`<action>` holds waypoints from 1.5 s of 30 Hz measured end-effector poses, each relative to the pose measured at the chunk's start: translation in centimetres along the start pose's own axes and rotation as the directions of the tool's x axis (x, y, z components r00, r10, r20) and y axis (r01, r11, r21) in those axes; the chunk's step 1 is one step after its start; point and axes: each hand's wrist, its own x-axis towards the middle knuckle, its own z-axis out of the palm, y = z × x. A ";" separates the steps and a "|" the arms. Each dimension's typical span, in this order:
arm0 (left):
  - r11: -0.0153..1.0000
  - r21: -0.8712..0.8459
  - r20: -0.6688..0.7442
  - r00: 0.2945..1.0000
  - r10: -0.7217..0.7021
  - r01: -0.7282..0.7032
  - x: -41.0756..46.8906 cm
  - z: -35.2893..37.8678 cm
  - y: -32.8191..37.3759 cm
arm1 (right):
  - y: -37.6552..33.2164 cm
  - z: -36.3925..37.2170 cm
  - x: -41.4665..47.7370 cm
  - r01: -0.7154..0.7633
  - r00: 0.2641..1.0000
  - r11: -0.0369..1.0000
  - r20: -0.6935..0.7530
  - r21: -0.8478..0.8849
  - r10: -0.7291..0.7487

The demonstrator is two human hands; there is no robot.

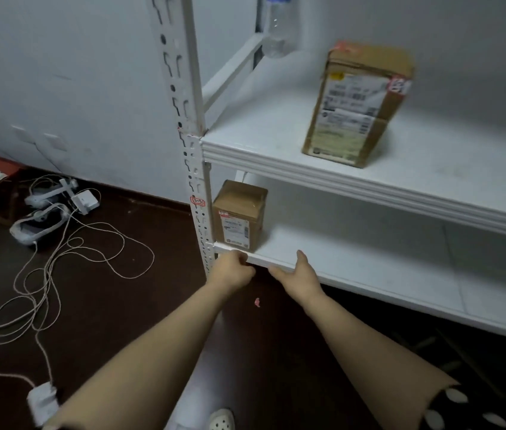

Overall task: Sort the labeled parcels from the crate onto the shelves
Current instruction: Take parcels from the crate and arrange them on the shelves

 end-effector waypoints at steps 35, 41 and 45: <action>-0.033 -0.294 0.935 -0.295 0.197 -0.955 -83.2 34.2 -6.7 | 38.3 6.0 -91.2 -0.012 -0.097 0.449 -0.448 0.893 0.889; -0.065 -0.419 0.907 -0.421 0.025 -0.906 -99.0 37.3 -14.6 | 42.8 12.5 -107.5 0.157 -0.292 0.375 -0.320 0.913 0.901; -0.110 -0.482 0.874 -0.485 0.005 -0.869 -105.6 39.9 -16.8 | 45.9 14.3 -112.5 0.207 -0.392 0.384 -0.283 0.900 0.875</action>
